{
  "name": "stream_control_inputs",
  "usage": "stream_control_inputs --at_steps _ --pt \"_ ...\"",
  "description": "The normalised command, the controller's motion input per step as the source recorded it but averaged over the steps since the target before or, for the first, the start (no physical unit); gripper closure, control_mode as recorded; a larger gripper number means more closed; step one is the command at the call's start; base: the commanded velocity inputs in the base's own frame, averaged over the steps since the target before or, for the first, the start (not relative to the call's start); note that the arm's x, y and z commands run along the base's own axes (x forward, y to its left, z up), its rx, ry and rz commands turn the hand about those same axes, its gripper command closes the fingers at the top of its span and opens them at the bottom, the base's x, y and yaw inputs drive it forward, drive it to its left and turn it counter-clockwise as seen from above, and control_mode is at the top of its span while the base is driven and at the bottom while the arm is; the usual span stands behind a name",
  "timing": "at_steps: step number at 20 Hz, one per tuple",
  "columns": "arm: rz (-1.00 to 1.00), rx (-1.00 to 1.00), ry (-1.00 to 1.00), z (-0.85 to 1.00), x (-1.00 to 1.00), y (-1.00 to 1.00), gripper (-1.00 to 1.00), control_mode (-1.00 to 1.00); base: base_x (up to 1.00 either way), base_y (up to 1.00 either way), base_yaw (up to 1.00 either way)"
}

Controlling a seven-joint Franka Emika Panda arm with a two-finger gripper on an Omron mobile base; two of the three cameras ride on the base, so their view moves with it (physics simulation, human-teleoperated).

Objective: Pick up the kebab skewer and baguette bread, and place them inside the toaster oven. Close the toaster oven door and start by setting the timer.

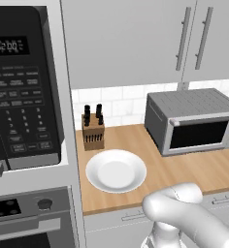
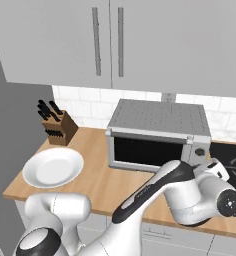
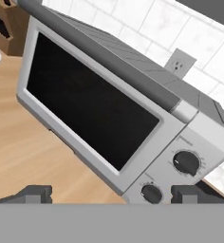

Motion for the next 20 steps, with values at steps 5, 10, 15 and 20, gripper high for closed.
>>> stream_control_inputs --at_steps 5,10,15,20 --pt "0.0 0.0 -0.01 0.0 0.0 0.0 -1.0 -1.0 0.0 0.0 0.0" --pt "0.0 0.0 0.0 -0.04 0.0 0.0 -1.0 -1.0 0.0 0.0 0.0" --pt "0.0 0.0 0.0 -0.03 0.02 -0.08 -1.0 -1.0 0.0 0.0 0.0" --pt "-0.02 0.0 0.0 -0.02 0.09 -0.18 -1.0 -1.0 0.0 0.0 0.0"
